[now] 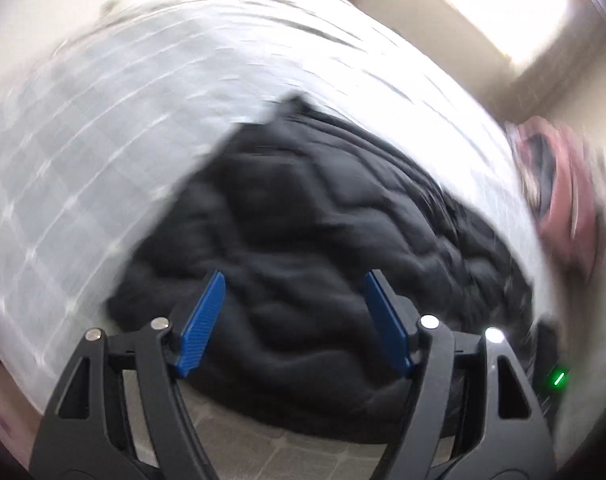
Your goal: Fold large clothes
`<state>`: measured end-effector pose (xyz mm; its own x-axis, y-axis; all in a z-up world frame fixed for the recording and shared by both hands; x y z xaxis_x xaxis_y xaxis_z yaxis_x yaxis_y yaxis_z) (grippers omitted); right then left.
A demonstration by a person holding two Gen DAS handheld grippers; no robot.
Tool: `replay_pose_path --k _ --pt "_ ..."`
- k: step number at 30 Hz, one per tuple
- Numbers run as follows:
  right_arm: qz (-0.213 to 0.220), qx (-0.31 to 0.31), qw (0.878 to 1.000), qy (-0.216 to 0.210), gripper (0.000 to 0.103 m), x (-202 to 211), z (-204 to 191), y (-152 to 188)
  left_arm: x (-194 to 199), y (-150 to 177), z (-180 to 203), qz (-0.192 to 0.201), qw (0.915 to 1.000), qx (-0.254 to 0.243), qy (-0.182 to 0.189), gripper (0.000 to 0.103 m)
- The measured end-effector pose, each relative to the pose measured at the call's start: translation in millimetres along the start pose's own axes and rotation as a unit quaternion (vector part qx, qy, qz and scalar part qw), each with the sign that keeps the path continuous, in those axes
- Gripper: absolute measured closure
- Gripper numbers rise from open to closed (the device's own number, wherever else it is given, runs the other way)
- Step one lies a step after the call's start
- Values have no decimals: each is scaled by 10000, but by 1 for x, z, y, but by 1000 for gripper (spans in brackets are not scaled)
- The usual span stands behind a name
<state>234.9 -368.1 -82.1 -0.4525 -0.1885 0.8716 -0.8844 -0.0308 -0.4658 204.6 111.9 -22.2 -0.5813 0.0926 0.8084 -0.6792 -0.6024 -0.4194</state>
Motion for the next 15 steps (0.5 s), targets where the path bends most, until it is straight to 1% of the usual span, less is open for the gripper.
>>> replay_pose_path --k 1,2,4,5,7,9,10,12,13,15 --pt "40 70 9999 93 84 3 -2 0 4 3 -19 48 9992 380 77 30" --pt "96 143 9997 178 84 7 -5 0 4 7 -32 45 9982 582 152 29" --pt "230 256 9987 376 84 16 -12 3 -6 21 -44 -139 9980 547 298 29" --pt "367 264 9981 417 84 25 -15 3 -9 26 -48 -206 9977 553 339 29" --pt "720 335 9962 351 84 43 -27 3 -5 35 -60 -65 9963 685 517 29" --pt "1181 617 9906 318 84 67 -49 3 0 39 -65 -9 9937 849 729 29" --pt "1374 757 9873 233 84 75 -62 5 3 39 -65 -9 9925 905 827 29" --pt "1571 951 9828 -168 86 86 -93 6 9 41 -70 29 9909 898 1003 29" --pt "1580 1005 9818 -316 95 88 -105 7 8 43 -69 77 9909 903 995 29" --pt "1625 1220 9781 -440 96 87 -135 7 20 39 -83 339 9897 1057 902 29"
Point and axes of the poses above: each gripper's, at about its wrist camera, not at the fingertips, and x roughly against the way its jaws point, z to its right, y to its underside, the point moved 7 cm from there along -x, roughly the way its jaws point, and after that the axes turned 1 degree about -z, right-handed, at the moved point
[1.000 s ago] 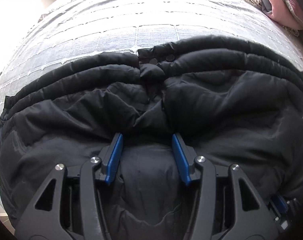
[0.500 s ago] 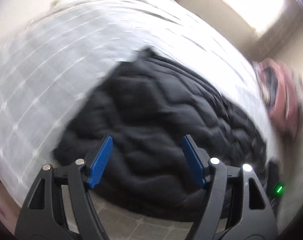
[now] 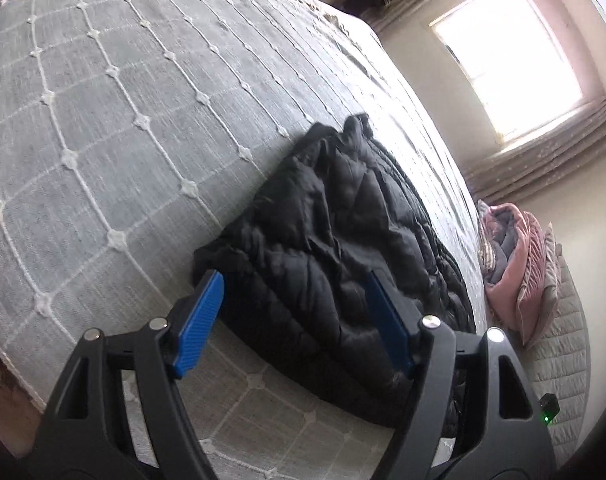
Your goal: Fold large clothes
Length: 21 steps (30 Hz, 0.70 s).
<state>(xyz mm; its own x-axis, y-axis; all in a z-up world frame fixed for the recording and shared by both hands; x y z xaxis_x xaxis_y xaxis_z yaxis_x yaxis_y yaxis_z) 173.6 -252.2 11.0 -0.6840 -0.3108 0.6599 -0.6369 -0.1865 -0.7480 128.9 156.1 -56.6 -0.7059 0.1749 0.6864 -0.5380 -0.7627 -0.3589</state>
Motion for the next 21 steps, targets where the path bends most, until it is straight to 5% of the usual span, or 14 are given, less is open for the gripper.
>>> replay_pose_path --k 3,12,19,21 --pt "-68 177 9997 -162 97 -16 -32 -1 2 -5 -9 127 9999 28 26 25" --pt "-1061 67 9931 -498 98 -96 -50 40 -59 39 -1 -1309 9848 721 889 19" --pt "-1053 -162 9915 -753 99 -103 -47 48 -71 27 21 -811 9912 618 847 19" --pt "-1127 -467 9875 -1002 99 -108 -41 49 -71 25 30 -599 9948 416 705 27"
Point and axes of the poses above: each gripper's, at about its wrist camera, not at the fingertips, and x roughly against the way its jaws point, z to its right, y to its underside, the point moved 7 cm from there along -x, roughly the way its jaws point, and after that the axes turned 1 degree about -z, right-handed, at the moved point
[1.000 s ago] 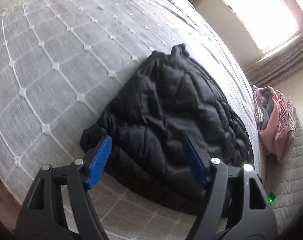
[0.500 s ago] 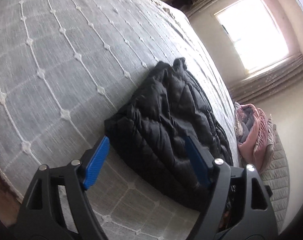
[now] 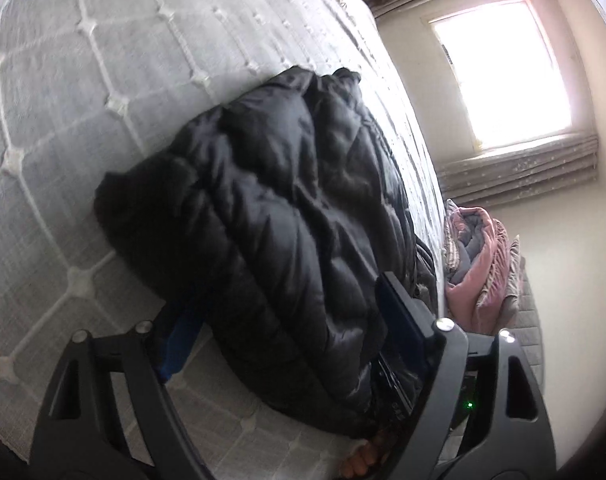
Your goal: Fold large clothes
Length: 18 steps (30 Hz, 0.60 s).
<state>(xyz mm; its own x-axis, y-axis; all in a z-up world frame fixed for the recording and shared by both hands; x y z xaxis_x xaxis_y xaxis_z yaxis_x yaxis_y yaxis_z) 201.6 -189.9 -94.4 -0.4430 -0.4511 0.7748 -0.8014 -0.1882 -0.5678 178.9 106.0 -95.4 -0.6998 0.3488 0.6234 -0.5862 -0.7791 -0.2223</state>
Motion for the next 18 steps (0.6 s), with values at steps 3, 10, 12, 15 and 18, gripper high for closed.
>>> replay_pose_path --k 3,10,12,15,18 --pt "-94 -353 9986 -386 100 1 4 -3 0 1 10 287 9978 -424 -419 52" --pt "355 -769 9943 -641 96 53 6 -18 -9 -6 5 223 9992 -188 -291 45" --pt "545 -732 9945 -505 96 72 13 -19 -8 -9 3 272 9996 -12 -122 48" --pt "571 -944 9928 -468 96 83 28 -14 1 -10 13 599 9978 -254 -116 78" --pt "465 -1144 9911 -502 95 81 36 -6 20 -10 42 1043 9916 -762 46 84"
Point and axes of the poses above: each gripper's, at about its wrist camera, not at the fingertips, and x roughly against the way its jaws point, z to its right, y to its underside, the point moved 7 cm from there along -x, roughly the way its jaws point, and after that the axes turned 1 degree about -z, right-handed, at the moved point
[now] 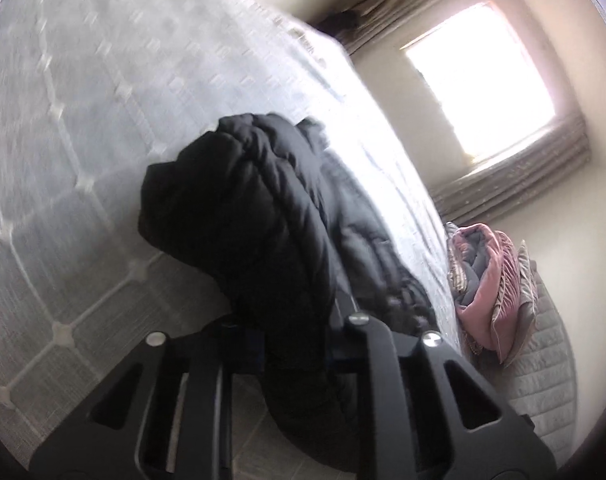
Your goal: Fold large clothes
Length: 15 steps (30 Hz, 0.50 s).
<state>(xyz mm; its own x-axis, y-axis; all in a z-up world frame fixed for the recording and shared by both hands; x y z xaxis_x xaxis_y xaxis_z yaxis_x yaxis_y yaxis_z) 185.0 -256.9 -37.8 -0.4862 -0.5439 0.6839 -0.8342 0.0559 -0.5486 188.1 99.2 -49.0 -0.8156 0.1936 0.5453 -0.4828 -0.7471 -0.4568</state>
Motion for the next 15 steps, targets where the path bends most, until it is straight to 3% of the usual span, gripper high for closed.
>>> replay_pose_path --k 3,7,12,15 --pt "-79 -124 9998 -163 94 -4 -3 1 13 -5 45 438 9947 -926 -20 86" --pt "-96 -57 9990 -430 94 6 -6 -6 28 4 90 861 9747 -2060 -75 87" --pt "-172 193 9988 -408 94 -34 -27 -39 36 9 104 1044 9627 -2494 61 87" --pt "-402 30 9989 -228 94 -75 -20 -55 36 13 109 1094 9562 -2711 128 88"
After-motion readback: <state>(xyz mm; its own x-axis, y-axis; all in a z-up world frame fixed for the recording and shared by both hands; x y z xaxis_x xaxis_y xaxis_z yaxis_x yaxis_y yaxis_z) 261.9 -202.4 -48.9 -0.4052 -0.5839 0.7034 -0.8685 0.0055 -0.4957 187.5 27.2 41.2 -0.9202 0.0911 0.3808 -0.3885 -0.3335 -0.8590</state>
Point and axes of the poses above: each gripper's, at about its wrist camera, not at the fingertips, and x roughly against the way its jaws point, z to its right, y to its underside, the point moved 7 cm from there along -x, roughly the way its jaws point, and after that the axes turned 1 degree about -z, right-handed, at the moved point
